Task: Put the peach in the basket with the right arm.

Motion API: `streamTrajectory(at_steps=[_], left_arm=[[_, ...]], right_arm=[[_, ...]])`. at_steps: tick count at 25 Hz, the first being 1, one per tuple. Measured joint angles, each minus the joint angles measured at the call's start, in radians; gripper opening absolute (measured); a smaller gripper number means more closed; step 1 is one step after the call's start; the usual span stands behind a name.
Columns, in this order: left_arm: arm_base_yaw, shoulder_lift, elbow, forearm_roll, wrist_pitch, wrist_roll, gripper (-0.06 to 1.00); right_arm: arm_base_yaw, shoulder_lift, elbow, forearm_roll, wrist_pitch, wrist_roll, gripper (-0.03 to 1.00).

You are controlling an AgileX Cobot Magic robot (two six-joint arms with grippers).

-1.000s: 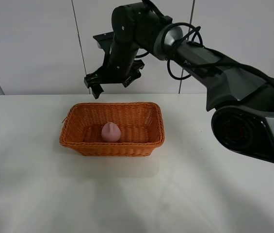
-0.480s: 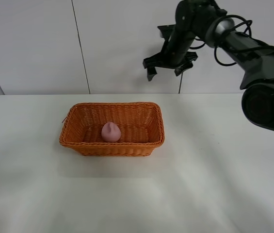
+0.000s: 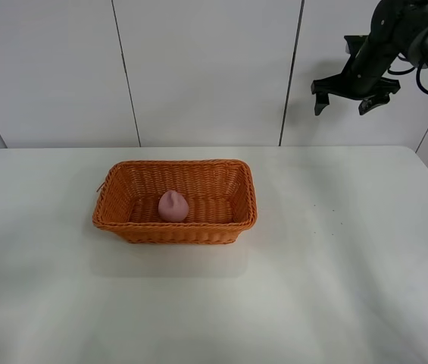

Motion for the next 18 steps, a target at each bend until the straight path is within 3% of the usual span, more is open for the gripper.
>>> streamTrajectory(at_steps=[8,12,18], left_arm=[[0.0,0.0,0.0,0.0,0.0,0.0,0.99],[0.0,0.0,0.0,0.0,0.0,0.0,0.99],[0.0,0.0,0.0,0.0,0.0,0.0,0.99]], right_arm=[[-0.015,-0.048,0.092,0.01,-0.003,-0.027,0.7],[-0.015,-0.159,0.275,0.01,-0.004,-0.045,0.7],[-0.015,-0.427,0.689,0.01,-0.006,-0.05,0.7]])
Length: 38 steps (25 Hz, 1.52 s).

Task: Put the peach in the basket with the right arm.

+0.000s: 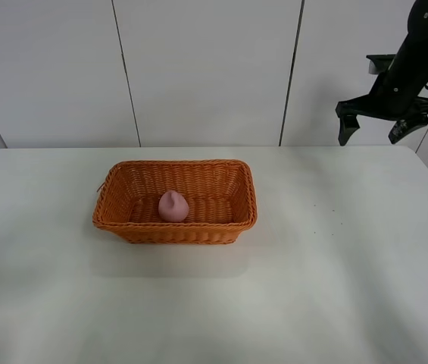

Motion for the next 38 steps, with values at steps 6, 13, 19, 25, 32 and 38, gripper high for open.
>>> streamTrajectory(at_steps=[6,13,19,25,32,38], left_arm=[[0.0,0.0,0.0,0.0,0.0,0.0,0.99],[0.0,0.0,0.0,0.0,0.0,0.0,0.99],[0.0,0.0,0.0,0.0,0.0,0.0,0.99],[0.0,0.0,0.0,0.0,0.0,0.0,0.99],[0.0,0.0,0.0,0.0,0.0,0.0,0.99],[0.0,0.0,0.0,0.0,0.0,0.0,0.99]], right_arm=[[0.0,-0.318,0.457,0.0,0.002,-0.008,0.7],[0.0,-0.775,0.961,-0.007,-0.077,-0.033,0.7],[0.0,-1.207,1.246,0.0,-0.206,-0.033,0.7],[0.0,-1.591,1.292,0.0,-0.188,-0.033,0.7],[0.0,-1.913,1.295,0.0,-0.187,-0.033,0.7],[0.0,-1.998,1.297,0.0,-0.185,-0.033,0.7]])
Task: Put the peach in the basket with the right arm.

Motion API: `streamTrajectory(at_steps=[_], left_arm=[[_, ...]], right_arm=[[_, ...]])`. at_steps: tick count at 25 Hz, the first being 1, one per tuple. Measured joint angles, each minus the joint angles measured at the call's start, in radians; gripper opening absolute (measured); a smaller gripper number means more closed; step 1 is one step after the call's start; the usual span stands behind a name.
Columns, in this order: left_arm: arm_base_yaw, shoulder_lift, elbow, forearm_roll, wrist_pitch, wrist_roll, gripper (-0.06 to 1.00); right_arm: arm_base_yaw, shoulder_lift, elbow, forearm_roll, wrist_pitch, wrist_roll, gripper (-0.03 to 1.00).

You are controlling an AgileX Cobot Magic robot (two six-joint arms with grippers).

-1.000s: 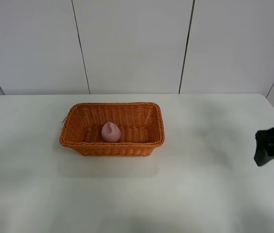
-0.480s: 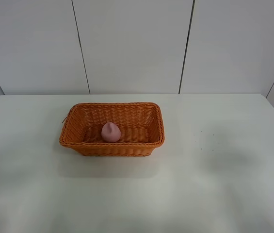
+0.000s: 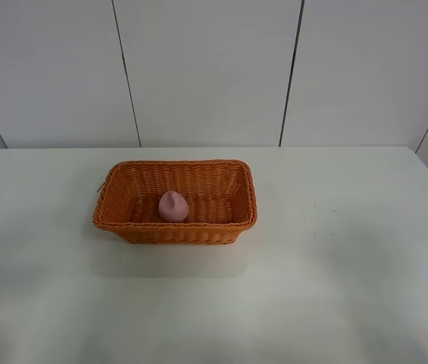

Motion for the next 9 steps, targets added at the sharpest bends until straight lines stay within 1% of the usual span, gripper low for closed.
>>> streamTrajectory(at_steps=[9], left_arm=[[0.0,0.0,0.0,0.0,0.0,0.0,0.99]], right_arm=[[0.0,0.0,0.0,0.0,0.0,0.0,0.7]])
